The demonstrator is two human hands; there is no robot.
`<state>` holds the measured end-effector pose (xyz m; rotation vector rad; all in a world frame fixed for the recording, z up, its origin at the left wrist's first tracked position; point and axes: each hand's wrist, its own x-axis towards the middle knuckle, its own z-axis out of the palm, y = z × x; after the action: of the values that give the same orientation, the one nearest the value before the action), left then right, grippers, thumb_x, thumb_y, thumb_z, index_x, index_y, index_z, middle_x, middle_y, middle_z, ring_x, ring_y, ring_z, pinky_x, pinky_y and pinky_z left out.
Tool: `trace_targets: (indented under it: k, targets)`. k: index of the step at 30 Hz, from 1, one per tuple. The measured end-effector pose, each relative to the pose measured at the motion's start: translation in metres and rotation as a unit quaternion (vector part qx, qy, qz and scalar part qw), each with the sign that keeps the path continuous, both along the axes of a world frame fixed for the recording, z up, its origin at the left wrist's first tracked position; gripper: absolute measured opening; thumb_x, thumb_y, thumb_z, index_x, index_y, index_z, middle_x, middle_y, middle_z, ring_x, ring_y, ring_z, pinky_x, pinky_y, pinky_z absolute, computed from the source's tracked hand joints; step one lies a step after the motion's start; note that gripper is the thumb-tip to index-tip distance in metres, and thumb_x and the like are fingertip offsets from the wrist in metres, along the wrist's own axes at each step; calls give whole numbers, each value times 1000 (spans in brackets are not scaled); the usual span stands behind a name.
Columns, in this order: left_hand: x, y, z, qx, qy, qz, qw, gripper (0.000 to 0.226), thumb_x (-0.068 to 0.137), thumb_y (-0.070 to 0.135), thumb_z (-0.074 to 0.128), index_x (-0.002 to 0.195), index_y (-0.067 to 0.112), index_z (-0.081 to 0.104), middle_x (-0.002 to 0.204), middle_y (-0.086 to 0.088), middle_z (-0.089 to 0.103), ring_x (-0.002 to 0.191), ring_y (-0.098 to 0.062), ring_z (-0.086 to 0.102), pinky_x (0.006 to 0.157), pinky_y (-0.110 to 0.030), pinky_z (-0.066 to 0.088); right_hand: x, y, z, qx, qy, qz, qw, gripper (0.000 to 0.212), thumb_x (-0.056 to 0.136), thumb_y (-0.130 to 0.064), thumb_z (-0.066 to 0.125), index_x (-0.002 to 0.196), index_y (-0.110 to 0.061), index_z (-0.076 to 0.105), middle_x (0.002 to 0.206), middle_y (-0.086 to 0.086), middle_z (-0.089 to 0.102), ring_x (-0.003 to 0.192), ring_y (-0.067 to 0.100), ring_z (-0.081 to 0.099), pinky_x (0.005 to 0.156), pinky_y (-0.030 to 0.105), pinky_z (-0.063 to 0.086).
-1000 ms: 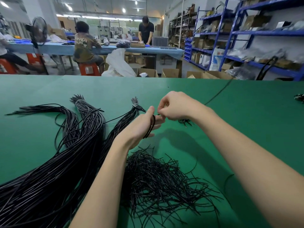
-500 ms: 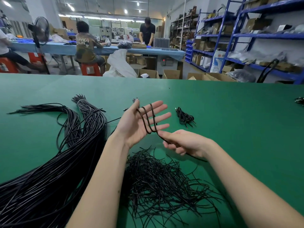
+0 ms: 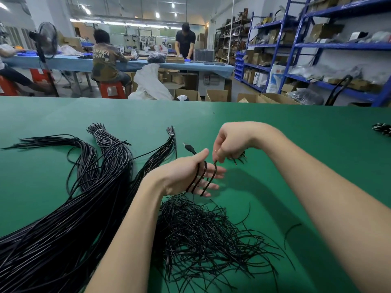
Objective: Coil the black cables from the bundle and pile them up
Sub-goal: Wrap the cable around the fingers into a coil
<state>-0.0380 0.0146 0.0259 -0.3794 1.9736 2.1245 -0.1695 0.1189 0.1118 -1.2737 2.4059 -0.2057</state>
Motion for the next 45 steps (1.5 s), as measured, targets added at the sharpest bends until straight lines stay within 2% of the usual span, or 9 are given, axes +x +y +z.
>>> trace_targets:
  k: [4,10,14,20,24,36,40,42,45]
  targets:
    - [-4,-5,-4,-53,33,98,993,62,106,54,14,121,23,65,132,1,63,118,-21,62,101,-41,51,12,1,-16,-118,50,-77,989,20,84,-13,66,76,-27,79,75,-6,77,67,10,70,67,25,59]
    - [-11,-6,-10,-5,70,184,980,64,107,52,21,104,12,71,108,-7,76,106,-22,69,99,-47,54,19,21,-48,-237,-160,-166,944,9,81,-11,79,88,-15,79,59,-4,70,51,4,61,50,16,49]
    - [-13,-1,-9,70,113,197,971,46,106,35,45,110,-5,67,96,-16,74,80,-21,72,77,-34,62,24,25,-60,-292,-324,-194,879,9,88,-4,76,95,-7,72,73,5,76,65,15,73,55,21,57]
    - [-11,-1,-10,97,149,194,965,27,95,7,63,118,-8,63,109,-20,73,92,-25,72,88,-31,60,23,28,-63,-343,-305,-188,868,6,86,-3,77,92,-4,77,68,-6,74,55,5,63,54,15,53]
    - [-11,-2,-9,145,153,219,953,15,99,5,57,105,-7,65,89,-13,74,80,-20,72,85,-32,60,24,30,-65,-397,-342,-201,828,6,84,-3,80,85,-8,75,75,7,75,62,9,69,62,17,59]
    - [-12,11,-8,64,158,206,963,11,97,10,60,93,3,67,75,-3,68,64,-12,56,56,-19,40,31,32,-67,-297,-145,-147,932,16,74,-24,87,68,-13,77,67,4,76,63,13,75,61,21,60]
    - [-7,4,-9,75,173,160,969,13,97,10,60,98,-1,67,88,-16,73,84,-25,70,73,-28,54,12,45,-50,-315,-152,-159,923,30,72,-47,85,73,-19,73,64,-11,67,59,4,61,52,15,44]
    - [-4,5,-7,92,176,108,974,17,93,12,64,101,-3,67,97,-19,74,95,-29,73,84,-32,59,11,43,-46,-392,-173,-131,894,26,81,-44,81,91,-22,73,84,-12,72,76,4,65,67,18,48]
    - [-3,11,-7,37,197,32,979,20,93,13,68,112,9,69,102,-20,72,98,-35,67,91,-41,49,25,28,-47,-326,-190,7,926,25,86,-41,79,108,-31,73,103,-17,75,93,-1,70,79,17,53]
